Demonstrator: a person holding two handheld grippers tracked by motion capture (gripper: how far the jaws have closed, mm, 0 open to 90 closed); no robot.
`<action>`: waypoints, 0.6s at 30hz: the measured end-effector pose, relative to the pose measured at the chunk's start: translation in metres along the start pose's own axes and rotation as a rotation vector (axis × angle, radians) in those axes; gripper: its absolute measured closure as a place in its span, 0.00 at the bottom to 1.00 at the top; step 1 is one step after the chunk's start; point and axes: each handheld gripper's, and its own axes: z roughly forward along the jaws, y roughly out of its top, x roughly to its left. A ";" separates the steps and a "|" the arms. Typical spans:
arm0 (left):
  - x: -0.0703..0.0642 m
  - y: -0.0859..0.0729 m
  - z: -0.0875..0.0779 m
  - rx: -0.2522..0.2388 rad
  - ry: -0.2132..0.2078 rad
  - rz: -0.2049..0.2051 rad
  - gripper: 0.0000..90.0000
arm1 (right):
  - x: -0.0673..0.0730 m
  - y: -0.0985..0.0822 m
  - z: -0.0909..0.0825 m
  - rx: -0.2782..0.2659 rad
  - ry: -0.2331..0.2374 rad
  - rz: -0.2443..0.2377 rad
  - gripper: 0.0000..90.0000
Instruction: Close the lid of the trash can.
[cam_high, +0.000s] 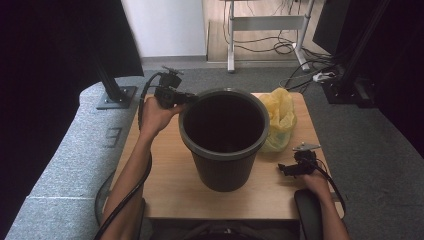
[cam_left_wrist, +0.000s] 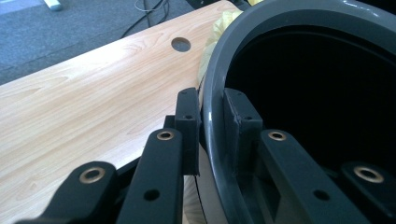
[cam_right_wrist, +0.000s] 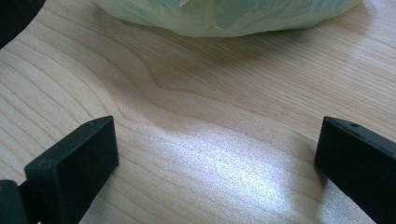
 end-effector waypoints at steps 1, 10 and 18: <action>0.000 -0.001 0.001 0.001 0.003 0.001 0.86 | 0.000 0.000 0.000 0.000 0.000 0.000 0.00; 0.000 -0.001 0.001 -0.005 -0.005 0.020 0.82 | 0.000 0.000 0.000 0.000 0.001 -0.002 0.00; -0.001 0.000 -0.010 -0.036 -0.001 0.088 0.35 | 0.000 0.000 0.000 0.000 0.003 -0.003 0.00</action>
